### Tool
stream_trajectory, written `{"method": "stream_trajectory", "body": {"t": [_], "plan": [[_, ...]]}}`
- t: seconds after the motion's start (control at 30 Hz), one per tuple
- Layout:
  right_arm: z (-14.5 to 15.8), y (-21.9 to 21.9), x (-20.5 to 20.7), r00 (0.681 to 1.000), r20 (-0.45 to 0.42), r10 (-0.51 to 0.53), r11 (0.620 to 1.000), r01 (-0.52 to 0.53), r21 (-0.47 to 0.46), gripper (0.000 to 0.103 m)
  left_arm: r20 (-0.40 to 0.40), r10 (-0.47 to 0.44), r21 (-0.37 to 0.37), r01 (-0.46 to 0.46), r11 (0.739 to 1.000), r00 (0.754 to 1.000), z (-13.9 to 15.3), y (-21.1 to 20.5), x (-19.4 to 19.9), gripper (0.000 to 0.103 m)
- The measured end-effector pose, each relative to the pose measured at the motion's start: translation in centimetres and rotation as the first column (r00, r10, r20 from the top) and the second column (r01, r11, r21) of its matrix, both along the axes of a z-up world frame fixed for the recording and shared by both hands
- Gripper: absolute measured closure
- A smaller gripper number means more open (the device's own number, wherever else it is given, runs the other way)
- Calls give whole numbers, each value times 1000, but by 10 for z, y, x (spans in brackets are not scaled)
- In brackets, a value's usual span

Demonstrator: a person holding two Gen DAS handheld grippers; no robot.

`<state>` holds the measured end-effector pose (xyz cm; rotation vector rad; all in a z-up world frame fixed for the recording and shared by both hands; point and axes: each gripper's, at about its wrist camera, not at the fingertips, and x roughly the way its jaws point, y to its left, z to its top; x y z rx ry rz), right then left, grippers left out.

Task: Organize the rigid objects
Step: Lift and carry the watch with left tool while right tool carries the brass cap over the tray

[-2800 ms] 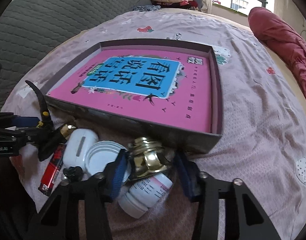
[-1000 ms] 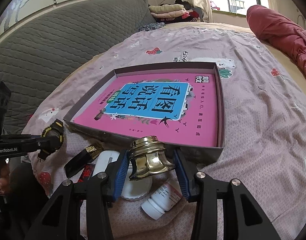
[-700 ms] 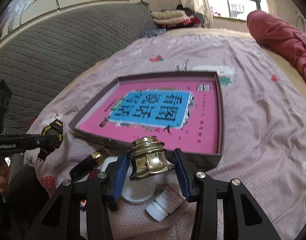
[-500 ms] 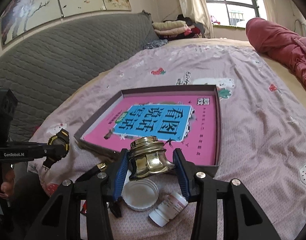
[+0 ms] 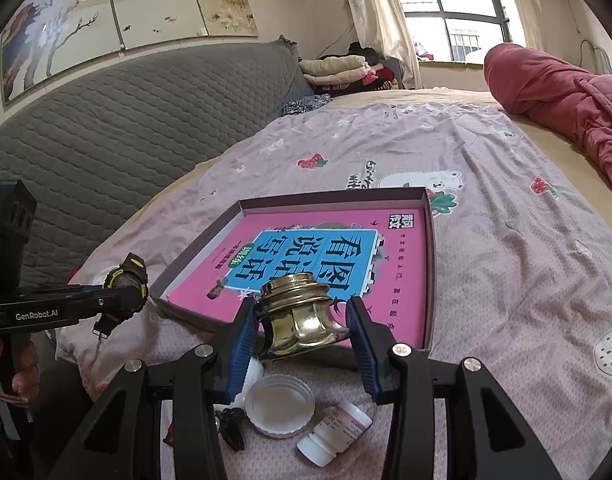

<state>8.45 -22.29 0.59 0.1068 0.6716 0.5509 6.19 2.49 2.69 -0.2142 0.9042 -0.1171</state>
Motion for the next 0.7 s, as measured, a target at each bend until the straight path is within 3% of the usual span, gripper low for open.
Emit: {"method": "stream_trajectory", "body": {"t": [0.4,0.7], "plan": [[6,-2,6,999,44,-20,1000,20,13,58,95,-4,57,-2,998,995,15,-5,20,85],[6,-7,16,997,61,-47,999,46,25,58,108,1,82,-10,997,994,12,-5,50,85]]}}
